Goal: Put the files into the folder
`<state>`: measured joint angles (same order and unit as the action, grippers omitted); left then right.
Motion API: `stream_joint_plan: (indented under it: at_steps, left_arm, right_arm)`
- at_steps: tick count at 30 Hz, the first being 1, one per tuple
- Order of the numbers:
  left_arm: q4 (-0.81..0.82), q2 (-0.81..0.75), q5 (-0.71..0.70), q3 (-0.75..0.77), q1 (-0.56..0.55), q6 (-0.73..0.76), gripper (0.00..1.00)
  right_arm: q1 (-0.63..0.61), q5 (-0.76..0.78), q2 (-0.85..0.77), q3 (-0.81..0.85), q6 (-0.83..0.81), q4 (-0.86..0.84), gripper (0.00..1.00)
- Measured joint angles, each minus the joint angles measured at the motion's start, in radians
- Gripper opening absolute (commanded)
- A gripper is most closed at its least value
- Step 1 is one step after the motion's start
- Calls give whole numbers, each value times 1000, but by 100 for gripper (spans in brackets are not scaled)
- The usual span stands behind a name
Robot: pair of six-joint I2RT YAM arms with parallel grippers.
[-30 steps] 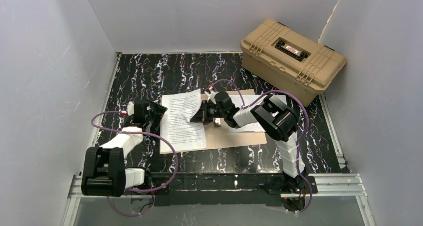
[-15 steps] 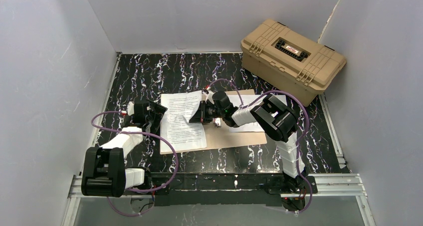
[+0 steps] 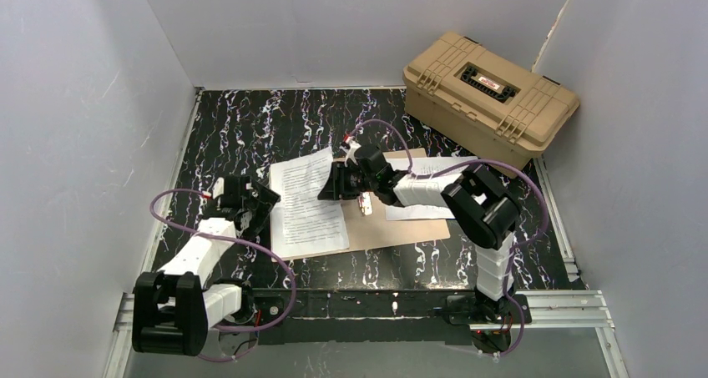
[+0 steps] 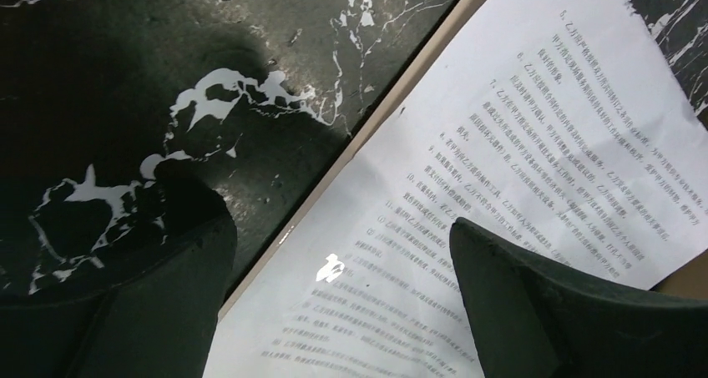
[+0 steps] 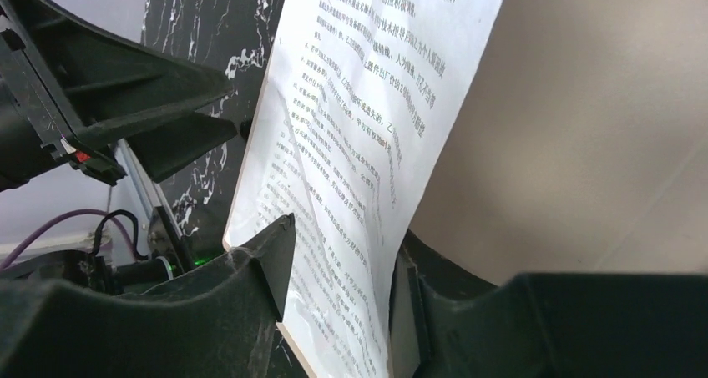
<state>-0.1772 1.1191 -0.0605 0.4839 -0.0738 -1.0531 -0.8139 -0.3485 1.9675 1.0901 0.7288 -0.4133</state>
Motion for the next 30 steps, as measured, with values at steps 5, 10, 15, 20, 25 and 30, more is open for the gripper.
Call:
stream_joint_plan:
  at_steps: [5, 10, 15, 20, 25, 30]
  left_arm:
    - [-102, -60, -21, 37, 0, 43, 98]
    - [-146, -147, -1, 87, -1, 114, 98]
    - [-202, -177, 66, 145, -17, 211, 98]
    - [-281, -164, 91, 214, -123, 299, 96]
    - [-347, -127, 73, 261, -265, 364, 92]
    - [-391, -56, 31, 282, -356, 404, 83]
  right_arm:
    - [0, 92, -95, 8, -84, 136, 56]
    - [0, 218, -216, 9, -190, 294, 56]
    - [0, 328, -291, 37, -285, 462, 52]
    - [0, 409, -307, 76, -365, 614, 47]
    - [-1, 443, -307, 88, -415, 728, 38]
    - [-20, 460, -284, 116, -433, 798, 31]
